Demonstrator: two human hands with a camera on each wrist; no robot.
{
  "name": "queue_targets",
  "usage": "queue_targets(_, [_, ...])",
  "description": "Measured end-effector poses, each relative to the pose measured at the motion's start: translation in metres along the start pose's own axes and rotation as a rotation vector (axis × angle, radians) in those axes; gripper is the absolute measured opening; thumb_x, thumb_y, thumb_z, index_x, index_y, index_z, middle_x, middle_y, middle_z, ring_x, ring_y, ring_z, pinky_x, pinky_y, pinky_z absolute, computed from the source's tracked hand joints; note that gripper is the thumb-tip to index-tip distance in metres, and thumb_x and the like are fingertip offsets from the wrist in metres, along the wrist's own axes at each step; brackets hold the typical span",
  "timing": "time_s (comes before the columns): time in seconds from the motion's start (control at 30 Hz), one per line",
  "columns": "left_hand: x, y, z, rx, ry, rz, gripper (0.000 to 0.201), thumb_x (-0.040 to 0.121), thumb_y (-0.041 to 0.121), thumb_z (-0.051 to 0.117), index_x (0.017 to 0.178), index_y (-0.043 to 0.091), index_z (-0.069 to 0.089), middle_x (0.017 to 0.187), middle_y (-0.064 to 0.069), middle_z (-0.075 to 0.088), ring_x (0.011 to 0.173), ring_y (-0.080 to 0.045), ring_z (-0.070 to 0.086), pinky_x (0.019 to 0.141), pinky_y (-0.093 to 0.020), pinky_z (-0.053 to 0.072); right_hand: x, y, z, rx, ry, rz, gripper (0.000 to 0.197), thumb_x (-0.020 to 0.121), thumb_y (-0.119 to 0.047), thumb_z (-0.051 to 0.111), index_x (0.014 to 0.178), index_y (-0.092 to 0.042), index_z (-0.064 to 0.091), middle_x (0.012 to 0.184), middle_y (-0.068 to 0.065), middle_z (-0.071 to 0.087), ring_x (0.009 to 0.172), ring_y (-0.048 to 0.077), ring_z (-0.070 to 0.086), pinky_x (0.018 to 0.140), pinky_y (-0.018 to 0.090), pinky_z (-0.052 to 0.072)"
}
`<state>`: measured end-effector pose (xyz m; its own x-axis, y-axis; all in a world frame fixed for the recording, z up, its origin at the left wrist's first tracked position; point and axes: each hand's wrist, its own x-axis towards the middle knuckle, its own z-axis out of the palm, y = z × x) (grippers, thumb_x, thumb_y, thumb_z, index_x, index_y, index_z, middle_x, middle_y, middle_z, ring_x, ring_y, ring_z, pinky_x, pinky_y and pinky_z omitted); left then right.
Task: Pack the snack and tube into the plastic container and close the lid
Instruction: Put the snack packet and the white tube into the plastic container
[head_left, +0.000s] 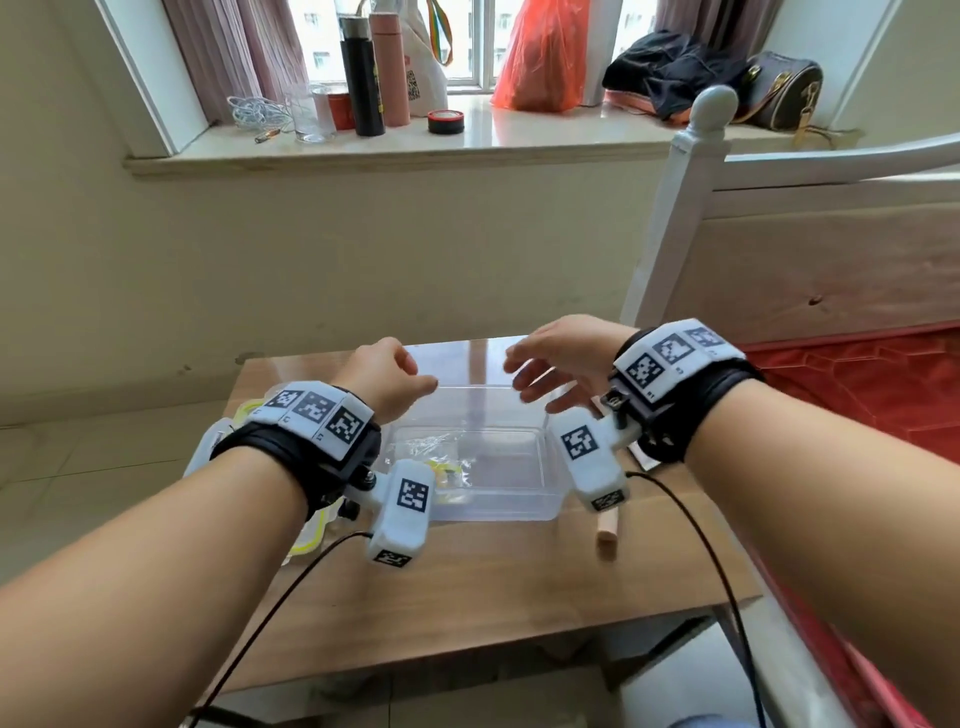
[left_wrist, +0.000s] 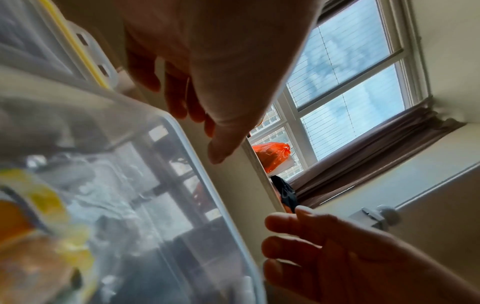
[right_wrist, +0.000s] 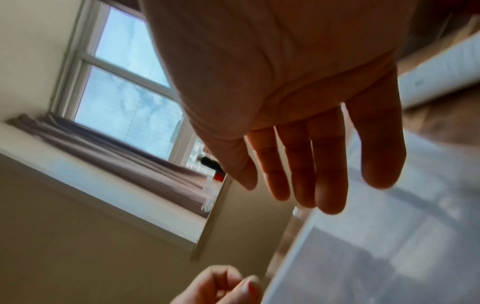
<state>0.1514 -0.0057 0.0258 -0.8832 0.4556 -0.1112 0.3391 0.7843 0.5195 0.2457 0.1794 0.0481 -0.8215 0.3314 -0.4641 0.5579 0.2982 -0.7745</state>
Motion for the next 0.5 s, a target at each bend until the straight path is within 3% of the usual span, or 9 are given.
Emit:
queue_targets(0.1, [-0.004,0.022,0.005,-0.145,-0.065,0.057,0.02,0.084,0.035,0.063,0.074,0.019,0.056,0.068,0.006,0.054,0.073,-0.017,0.051,0.065,-0.026,0.036,-0.001,0.013,-0.031,0.0,0.085,0.047,0.013,0.087,-0.027,0.06,0.087,-0.015,0.065,0.076,0.0,0.066,0.064,0.014,0.066,0.07,0.032,0.044])
queue_targets(0.2, [-0.007,0.044,0.016,-0.333,-0.159,0.059,0.021,0.084,0.034,0.063,0.068,0.02,0.058,0.062,0.004,0.05,0.059,-0.014,0.044,0.066,-0.026,0.035,-0.004,0.031,-0.051,-0.034,0.162,0.109,0.018,0.085,-0.027,0.066,0.097,-0.013,0.065,0.073,-0.001,0.064,0.056,0.01,0.065,0.047,0.021,0.042])
queue_targets(0.27, [-0.009,0.056,0.026,-0.437,-0.183,0.035,0.018,0.083,0.032,0.065,0.068,0.023,0.059,0.061,0.005,0.049,0.055,-0.011,0.041,0.059,-0.025,0.034,-0.007,0.043,-0.058,-0.084,0.219,0.152,0.028,0.084,-0.025,0.069,0.105,-0.007,0.066,0.072,0.0,0.063,0.055,0.011,0.062,0.038,0.018,0.041])
queue_targets(0.37, [-0.013,0.076,0.043,-0.513,-0.224,0.024,0.013,0.083,0.03,0.064,0.072,0.025,0.06,0.064,0.005,0.052,0.057,-0.011,0.045,0.054,-0.023,0.034,-0.011,0.064,-0.063,-0.133,0.293,0.217,0.036,0.079,-0.023,0.075,0.107,0.0,0.068,0.07,0.004,0.061,0.055,0.015,0.056,0.041,0.022,0.044])
queue_targets(0.5, [-0.015,0.09,0.063,-0.62,-0.297,-0.05,0.009,0.084,0.032,0.062,0.086,0.023,0.063,0.095,0.0,0.061,0.085,-0.016,0.057,0.067,-0.028,0.042,-0.01,0.084,-0.057,-0.26,0.353,0.282,0.044,0.073,-0.032,0.08,0.106,-0.004,0.07,0.091,0.008,0.068,0.072,0.021,0.061,0.057,0.028,0.045])
